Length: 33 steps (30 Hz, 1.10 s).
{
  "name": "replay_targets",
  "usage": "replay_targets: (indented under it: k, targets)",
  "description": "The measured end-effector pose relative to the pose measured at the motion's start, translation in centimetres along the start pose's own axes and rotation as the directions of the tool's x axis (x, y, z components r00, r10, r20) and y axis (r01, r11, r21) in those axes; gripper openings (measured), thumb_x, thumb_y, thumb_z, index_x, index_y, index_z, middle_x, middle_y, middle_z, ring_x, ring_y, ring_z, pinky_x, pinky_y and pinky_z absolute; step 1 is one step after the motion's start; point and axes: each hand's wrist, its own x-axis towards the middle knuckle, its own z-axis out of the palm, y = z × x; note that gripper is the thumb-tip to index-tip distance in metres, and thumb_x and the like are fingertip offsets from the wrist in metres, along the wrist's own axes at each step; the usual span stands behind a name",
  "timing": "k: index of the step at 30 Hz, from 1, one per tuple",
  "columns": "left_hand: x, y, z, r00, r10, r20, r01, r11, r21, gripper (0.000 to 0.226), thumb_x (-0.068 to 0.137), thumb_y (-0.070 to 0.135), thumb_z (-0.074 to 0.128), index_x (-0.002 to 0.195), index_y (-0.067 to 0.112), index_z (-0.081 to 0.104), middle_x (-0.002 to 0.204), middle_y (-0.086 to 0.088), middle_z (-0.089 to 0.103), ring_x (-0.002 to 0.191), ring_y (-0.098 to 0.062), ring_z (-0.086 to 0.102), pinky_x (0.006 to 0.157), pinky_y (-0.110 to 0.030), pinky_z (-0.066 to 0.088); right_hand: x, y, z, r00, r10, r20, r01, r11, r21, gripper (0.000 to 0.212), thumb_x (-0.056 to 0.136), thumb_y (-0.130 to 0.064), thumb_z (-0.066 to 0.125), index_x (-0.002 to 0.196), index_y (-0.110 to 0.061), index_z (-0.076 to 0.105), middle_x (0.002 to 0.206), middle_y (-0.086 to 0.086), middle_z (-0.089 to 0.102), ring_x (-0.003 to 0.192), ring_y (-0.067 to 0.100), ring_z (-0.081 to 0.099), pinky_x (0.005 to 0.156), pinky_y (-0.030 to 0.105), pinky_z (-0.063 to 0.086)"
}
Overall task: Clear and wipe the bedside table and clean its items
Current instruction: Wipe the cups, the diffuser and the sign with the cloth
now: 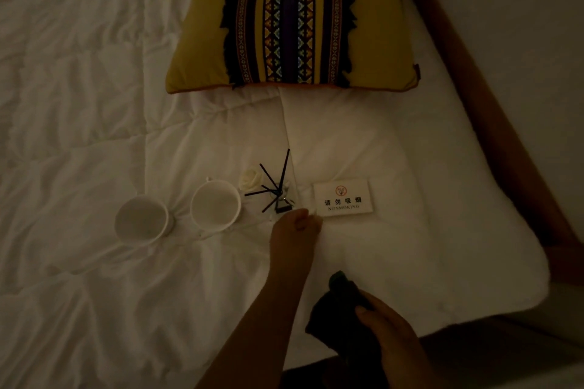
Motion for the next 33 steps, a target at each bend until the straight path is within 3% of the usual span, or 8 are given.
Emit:
replay_targets:
  k: [2,7,11,16,22,28,31,33]
  targets:
    - [1.0,0.7,1.3,0.996,-0.092,0.014,0.093,0.992,-0.082,0.031,0.087,0.025,0.069,0.115,0.012,0.065,0.095,0.003,0.070,0.088,-0.016,0.069,0.087,-0.035,0.058,0.1,0.0,-0.6,1.000,-0.003,0.004,0.003,1.000,0.004,0.039,0.093,0.004,0.049,0.078,-0.022,0.074,0.077,-0.010,0.077,0.067,0.001,0.072,0.054,0.011,0.053]
    - [2.4,0.8,3.6,0.998,-0.048,-0.046,0.049,0.998,0.028,0.023,0.085,0.026,0.071,0.103,0.012,0.070,0.091,0.002,0.070,0.088,-0.018,0.068,0.086,-0.031,0.055,0.5,0.1,-2.0,0.997,-0.009,-0.080,0.009,1.000,0.010,0.030,0.095,0.000,0.048,0.098,-0.018,0.071,0.120,0.012,0.067,0.115,0.032,0.060,0.110,0.047,0.039]
    - [1.8,0.9,5.0,0.993,-0.065,-0.100,0.057,0.995,-0.083,0.029,0.086,0.019,0.071,0.110,0.008,0.061,0.109,-0.005,0.067,0.096,-0.015,0.062,0.082,-0.024,0.049,0.3,0.1,-1.9,0.997,0.030,-0.072,-0.018,0.987,0.160,0.032,0.098,-0.003,0.041,0.103,-0.012,0.071,0.113,0.012,0.072,0.097,0.029,0.072,0.073,0.032,0.060]
    - [1.7,1.0,4.7,0.992,-0.108,-0.072,0.099,0.989,-0.111,0.032,0.087,0.014,0.068,0.118,0.007,0.063,0.118,-0.010,0.068,0.105,-0.019,0.063,0.092,-0.032,0.052,-0.6,-0.7,-2.0,0.990,-0.065,-0.124,0.071,0.997,0.044,0.031,0.095,-0.003,0.048,0.095,-0.020,0.074,0.119,0.011,0.069,0.114,0.033,0.061,0.107,0.049,0.041]
    - [-1.3,0.8,1.9,0.985,-0.089,0.151,0.130,0.948,-0.290,0.021,0.090,0.005,0.061,0.107,0.014,0.068,0.108,-0.005,0.072,0.099,-0.018,0.069,0.083,-0.031,0.059,-2.9,-2.6,0.5,0.949,-0.254,-0.187,0.250,0.967,-0.045,0.032,0.092,-0.017,0.055,0.092,-0.041,0.076,0.101,0.001,0.077,0.087,0.029,0.074,0.080,0.063,0.054]
    - [-6.2,0.2,-3.2,0.947,-0.035,0.319,0.152,0.924,-0.350,0.020,0.093,0.010,0.057,0.111,0.007,0.067,0.108,-0.013,0.072,0.100,-0.026,0.070,0.091,-0.042,0.057,-3.6,-4.2,4.2,0.722,-0.688,0.071,0.584,0.552,-0.595,0.038,0.093,-0.047,0.049,0.130,-0.044,0.051,0.138,-0.007,0.052,0.121,0.008,0.054,0.102,0.034,0.050]
    - [-8.6,1.0,-5.7,0.915,0.135,0.379,0.026,0.920,-0.391,0.020,0.095,0.014,0.055,0.106,0.005,0.070,0.102,-0.018,0.072,0.094,-0.031,0.071,0.082,-0.036,0.058,-3.0,-4.0,6.4,0.620,-0.742,0.257,0.656,0.311,-0.688,0.045,0.094,-0.040,0.045,0.138,-0.034,0.047,0.149,-0.012,0.038,0.131,-0.005,0.039,0.104,0.006,0.033]
    - [-9.8,1.6,-7.4,0.906,0.193,0.377,-0.014,0.903,-0.430,0.021,0.097,0.014,0.052,0.107,0.007,0.069,0.102,-0.020,0.072,0.092,-0.036,0.070,0.077,-0.037,0.058,-2.8,-3.3,8.2,0.598,-0.723,0.346,0.683,0.234,-0.692,0.044,0.094,-0.037,0.046,0.138,-0.032,0.050,0.151,-0.013,0.035,0.136,-0.002,0.035,0.109,0.008,0.030]
